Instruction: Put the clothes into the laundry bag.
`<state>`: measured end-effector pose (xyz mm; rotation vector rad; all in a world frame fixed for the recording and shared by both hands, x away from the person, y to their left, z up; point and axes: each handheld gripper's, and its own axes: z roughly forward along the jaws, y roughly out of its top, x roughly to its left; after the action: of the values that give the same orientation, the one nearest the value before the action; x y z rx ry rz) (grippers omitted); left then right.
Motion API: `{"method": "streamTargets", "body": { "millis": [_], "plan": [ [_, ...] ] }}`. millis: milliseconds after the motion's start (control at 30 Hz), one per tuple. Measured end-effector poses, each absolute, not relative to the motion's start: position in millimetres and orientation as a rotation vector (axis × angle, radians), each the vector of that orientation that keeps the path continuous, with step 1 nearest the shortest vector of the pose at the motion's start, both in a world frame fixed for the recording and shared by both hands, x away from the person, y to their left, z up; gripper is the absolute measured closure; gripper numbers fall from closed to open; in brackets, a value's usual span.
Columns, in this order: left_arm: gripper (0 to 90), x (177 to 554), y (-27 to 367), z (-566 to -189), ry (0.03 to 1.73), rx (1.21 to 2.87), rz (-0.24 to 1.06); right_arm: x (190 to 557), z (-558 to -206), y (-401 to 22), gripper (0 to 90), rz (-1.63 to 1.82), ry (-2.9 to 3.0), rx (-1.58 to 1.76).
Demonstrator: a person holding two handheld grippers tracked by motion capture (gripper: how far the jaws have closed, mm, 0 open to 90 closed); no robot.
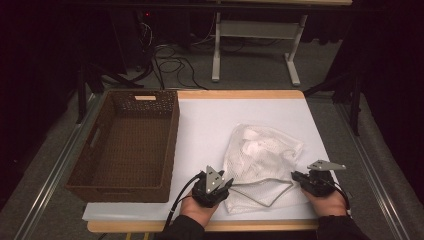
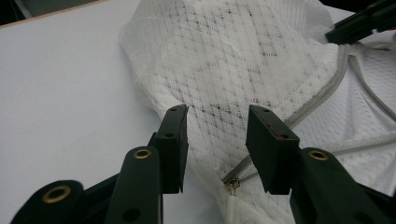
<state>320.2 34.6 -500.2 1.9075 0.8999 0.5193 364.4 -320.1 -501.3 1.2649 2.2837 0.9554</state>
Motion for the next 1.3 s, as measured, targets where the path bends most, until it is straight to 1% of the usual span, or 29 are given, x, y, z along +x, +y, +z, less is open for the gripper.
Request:
{"method": "streamTargets", "body": {
  "millis": [200, 267, 333, 433, 533, 667, 700, 733, 767, 800, 833, 867, 900, 933, 1033, 1100, 1167, 1200, 1300],
  "plan": [
    [58.3, 326.4, 30.5, -501.1, 0.91, 1.919, 0.505, 331.9, -494.6, -345.8, 87.3, 0.982, 2.229, 1.306],
    [58.0, 326.2, 30.9, -500.8, 0.915, 1.915, 0.51, 325.7, -495.0, -351.0, 85.5, 0.988, 2.228, 1.324],
    [57.8, 325.5, 33.1, -500.1, 0.918, 1.903, 0.514, 322.5, -492.4, -352.0, 80.2, 1.027, 2.216, 1.318],
    [57.8, 325.2, 37.4, -500.1, 0.932, 1.897, 0.521, 327.1, -479.1, -343.3, 74.2, 1.101, 2.143, 1.289],
    [57.6, 324.1, 41.6, -501.3, 0.953, 1.892, 0.528, 344.7, -473.2, -327.7, 64.3, 1.13, 2.121, 1.28],
    [57.3, 320.0, 47.5, -501.8, 0.975, 1.884, 0.539, 376.1, -480.7, -305.9, 44.9, 1.091, 2.159, 1.32],
    [57.2, 318.8, 49.4, -502.0, 0.98, 1.884, 0.54, 386.3, -486.9, -302.1, 43.8, 1.056, 2.181, 1.337],
    [57.2, 317.6, 51.0, -502.2, 0.987, 1.881, 0.542, 396.5, -493.9, -298.5, 43.3, 1.007, 2.212, 1.366],
    [57.2, 316.6, 52.6, -502.4, 0.995, 1.876, 0.544, 405.7, -499.7, -296.6, 45.4, 0.982, 2.244, 1.388],
    [57.1, 315.7, 54.4, -502.5, 0.999, 1.875, 0.545, 413.1, -503.0, -295.3, 54.4, 0.968, 2.255, 1.405],
    [57.1, 315.0, 55.8, -502.8, 1.001, 1.875, 0.547, 418.5, -504.4, -294.0, 69.6, 0.955, 2.265, 1.386],
    [57.1, 314.5, 56.9, -503.2, 1.004, 1.877, 0.55, 422.4, -504.8, -292.4, 81.3, 0.945, 2.27, 1.351],
    [57.2, 314.1, 57.9, -503.7, 1.009, 1.878, 0.552, 426.5, -504.6, -290.9, 86.6, 0.936, 2.275, 1.338],
    [57.2, 313.6, 58.7, -504.0, 1.013, 1.877, 0.55, 430.4, -503.9, -289.2, 88.0, 0.926, 2.27, 1.323],
    [57.2, 312.4, 60.1, -504.2, 1.018, 1.872, 0.554, 438.8, -500.2, -290.6, 88.3, 0.923, 2.207, 1.319],
    [57.2, 312.4, 59.4, -504.3, 1.013, 1.878, 0.552, 439.7, -500.1, -295.0, 85.3, 0.925, 2.211, 1.322],
    [57.1, 312.9, 57.1, -504.7, 1.003, 1.887, 0.55, 430.9, -497.6, -299.8, 72.2, 0.929, 2.194, 1.321],
    [57.1, 313.5, 55.9, -504.7, 1.0, 1.887, 0.549, 424.1, -495.6, -303.2, 67.6, 0.928, 2.186, 1.314],
    [57.1, 315.1, 51.8, -504.6, 0.986, 1.893, 0.539, 400.4, -488.0, -322.9, 62.8, 0.982, 2.135, 1.318]
  ]
}}
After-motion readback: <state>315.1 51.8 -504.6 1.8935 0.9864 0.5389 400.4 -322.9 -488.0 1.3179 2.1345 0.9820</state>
